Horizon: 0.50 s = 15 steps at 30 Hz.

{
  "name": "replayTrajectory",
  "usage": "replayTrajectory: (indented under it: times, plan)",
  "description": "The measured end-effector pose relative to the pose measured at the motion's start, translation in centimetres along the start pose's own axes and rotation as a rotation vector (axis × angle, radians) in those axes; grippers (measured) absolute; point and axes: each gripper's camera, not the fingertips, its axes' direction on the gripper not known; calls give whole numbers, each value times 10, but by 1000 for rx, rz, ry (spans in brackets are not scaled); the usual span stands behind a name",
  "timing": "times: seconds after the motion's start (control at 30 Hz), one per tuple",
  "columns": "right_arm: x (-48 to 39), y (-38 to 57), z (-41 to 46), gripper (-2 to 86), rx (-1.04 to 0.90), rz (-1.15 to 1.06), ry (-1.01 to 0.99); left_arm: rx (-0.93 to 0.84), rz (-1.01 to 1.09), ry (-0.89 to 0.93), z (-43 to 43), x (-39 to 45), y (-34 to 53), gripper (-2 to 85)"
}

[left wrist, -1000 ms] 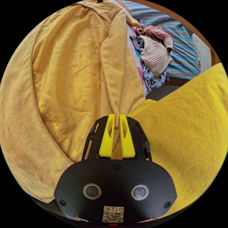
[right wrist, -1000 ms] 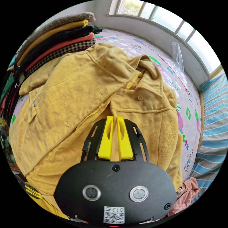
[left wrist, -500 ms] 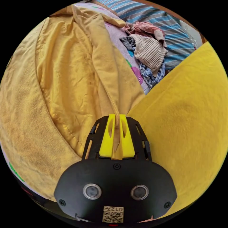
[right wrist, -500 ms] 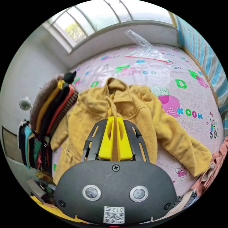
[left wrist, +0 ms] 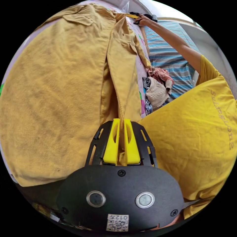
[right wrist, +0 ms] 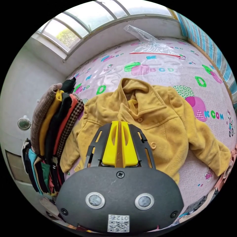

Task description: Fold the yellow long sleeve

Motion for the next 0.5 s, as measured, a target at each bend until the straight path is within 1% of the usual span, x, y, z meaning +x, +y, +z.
replayTrajectory:
  times: [0.1, 0.13, 0.2, 0.27, 0.3, 0.37, 0.43, 0.47, 0.5]
  plan:
    - [-9, -8, 0, 14, 27, -5, 39, -3, -82, 70, 8, -27, 10, 8]
    - [-12, -11, -1, 14, 7, -28, 37, -9, -116, 83, 13, -36, 14, 8]
    - [-14, -17, -3, 15, -79, -50, 14, -19, -132, 83, 17, -43, 18, 8]
    - [-17, -12, -30, 15, -35, -89, 31, -7, -113, 81, 15, -41, 19, 7]
    - [-17, -3, -55, 14, 4, -127, 25, -9, -86, 63, 12, -36, 18, 7]
    - [-8, 18, -93, 13, 9, -157, -47, -21, -38, 18, 8, -27, 14, 7]
    - [16, 69, -138, 15, -60, -205, -159, -44, 6, -25, 6, -19, 9, 8]
    - [25, 87, -148, 15, -78, -212, -160, -50, 12, -30, 7, -18, 7, 8]
    - [45, 124, -168, 17, -108, -228, -142, -59, 22, -34, 7, -16, 6, 9]
